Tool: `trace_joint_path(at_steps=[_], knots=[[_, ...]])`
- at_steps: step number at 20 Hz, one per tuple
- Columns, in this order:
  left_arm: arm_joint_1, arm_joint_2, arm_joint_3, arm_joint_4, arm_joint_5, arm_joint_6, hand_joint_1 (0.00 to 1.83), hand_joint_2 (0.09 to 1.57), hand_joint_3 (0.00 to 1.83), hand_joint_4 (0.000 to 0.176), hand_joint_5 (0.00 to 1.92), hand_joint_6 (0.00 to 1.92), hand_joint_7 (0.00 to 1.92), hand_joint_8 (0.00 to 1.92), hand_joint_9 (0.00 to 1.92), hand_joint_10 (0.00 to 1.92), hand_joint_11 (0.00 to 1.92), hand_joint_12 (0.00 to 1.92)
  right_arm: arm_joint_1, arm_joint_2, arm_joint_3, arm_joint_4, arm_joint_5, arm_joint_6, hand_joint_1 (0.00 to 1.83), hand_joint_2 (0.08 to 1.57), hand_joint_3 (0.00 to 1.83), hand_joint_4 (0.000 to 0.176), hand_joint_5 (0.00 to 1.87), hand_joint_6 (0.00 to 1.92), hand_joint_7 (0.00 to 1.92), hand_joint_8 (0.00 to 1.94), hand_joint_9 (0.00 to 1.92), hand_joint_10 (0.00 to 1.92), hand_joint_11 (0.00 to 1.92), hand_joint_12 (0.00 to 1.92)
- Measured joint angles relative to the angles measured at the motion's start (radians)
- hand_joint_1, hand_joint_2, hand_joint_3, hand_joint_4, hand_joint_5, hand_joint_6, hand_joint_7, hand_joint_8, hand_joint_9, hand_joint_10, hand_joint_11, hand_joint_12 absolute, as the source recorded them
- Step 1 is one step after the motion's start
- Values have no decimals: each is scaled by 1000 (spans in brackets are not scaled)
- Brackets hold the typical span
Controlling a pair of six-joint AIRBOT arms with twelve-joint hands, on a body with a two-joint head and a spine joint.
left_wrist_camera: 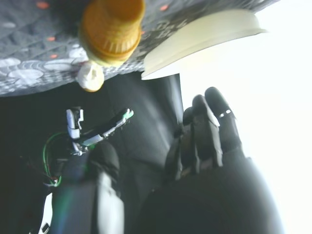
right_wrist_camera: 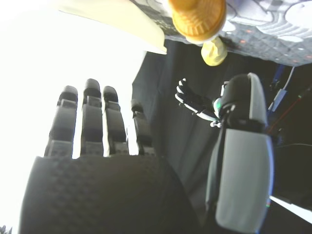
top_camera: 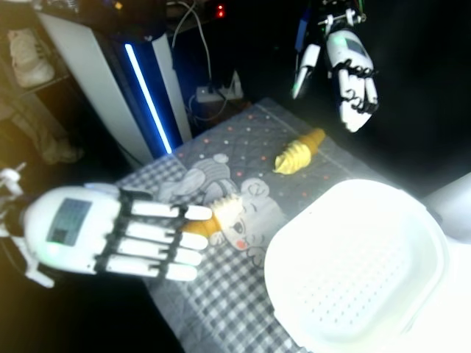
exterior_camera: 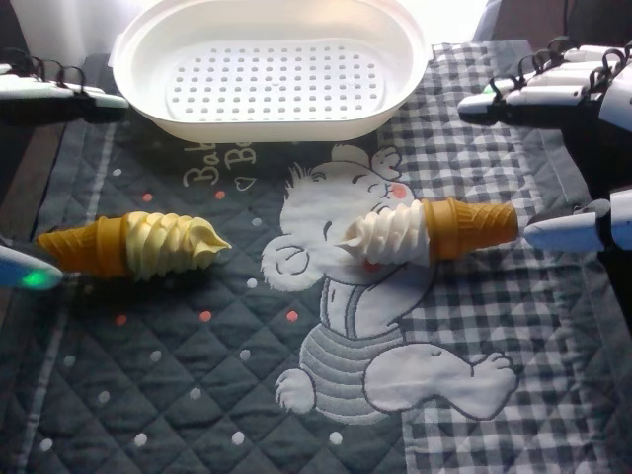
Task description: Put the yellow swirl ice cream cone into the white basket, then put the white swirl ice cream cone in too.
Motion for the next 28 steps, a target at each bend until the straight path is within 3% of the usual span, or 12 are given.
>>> trace_joint_path(at_steps=[2, 4, 9, 12, 15, 16, 17, 19, 21, 23, 26, 28], knots=[[-51, -22, 16, 69, 60, -14, 842, 744, 0, 146, 263, 0, 342, 0, 381, 8, 45, 1010, 0, 0, 5, 6, 0, 0, 571, 1048, 0, 98, 286, 2, 327, 1, 343, 1, 297, 124], [-104, -56, 32, 152, 114, -44, 872, 718, 1, 115, 328, 0, 401, 0, 460, 7, 215, 932, 0, 1, 6, 8, 0, 0, 607, 1051, 0, 92, 292, 2, 335, 3, 353, 4, 310, 114], [-180, -139, 73, 306, 288, -53, 889, 710, 0, 134, 377, 0, 543, 1, 580, 3, 307, 863, 0, 1, 6, 4, 0, 0, 587, 1039, 0, 117, 307, 3, 344, 1, 376, 7, 371, 115], [-191, -163, 87, 365, 394, -52, 859, 706, 1, 150, 393, 1, 624, 8, 669, 16, 379, 864, 0, 1, 6, 5, 0, 0, 603, 1037, 0, 107, 319, 4, 359, 5, 380, 5, 370, 102], [-231, -200, 111, 450, 478, -53, 873, 752, 2, 88, 487, 1, 813, 15, 852, 55, 422, 1176, 0, 1, 6, 4, 1, 0, 625, 1040, 0, 125, 315, 1, 349, 0, 360, 0, 345, 82], [-235, -214, 119, 462, 492, -53, 906, 771, 1, 36, 597, 15, 894, 186, 682, 881, 434, 1553, 0, 1, 6, 4, 0, 0, 629, 1039, 0, 117, 325, 5, 348, 0, 354, 0, 333, 76], [-235, -225, 119, 467, 509, -53, 920, 787, 1, 0, 703, 12, 781, 759, 602, 1414, 489, 1787, 0, 1, 6, 4, 1, 0, 638, 1033, 0, 108, 330, 6, 357, 3, 361, 3, 339, 75], [-236, -239, 123, 467, 517, -53, 1177, 959, 8, 0, 1261, 252, 937, 1189, 857, 1568, 794, 1756, 0, 1, 6, 5, -1, 0, 619, 1031, 0, 102, 345, 8, 367, 5, 369, 5, 357, 75], [-240, -244, 130, 457, 518, -55, 1199, 1028, 4, 0, 1176, 639, 851, 1666, 920, 1878, 1018, 1913, 0, 1, 6, 5, 0, 2, 624, 1038, 1, 110, 351, 8, 368, 4, 377, 7, 358, 71], [-240, -244, 142, 437, 515, -56, 1205, 1034, 0, 0, 1165, 661, 811, 1823, 1010, 1919, 1180, 1921, 0, 1, 6, 5, 0, 2, 646, 1037, 0, 96, 363, 10, 373, 4, 380, 5, 372, 72], [-297, -221, 151, 424, 508, -53, 1201, 1031, 0, 0, 1176, 636, 800, 1745, 994, 1921, 1093, 1921, 0, 1, 6, 5, 0, 2, 629, 1040, 1, 88, 374, 9, 388, 7, 406, 12, 410, 79], [-393, -192, 153, 420, 457, -53, 1259, 1089, 0, 0, 1187, 411, 923, 1354, 916, 1470, 832, 1708, 0, 1, 6, 5, 0, 2, 613, 1037, 0, 105, 377, 7, 384, 3, 410, 10, 428, 80]])
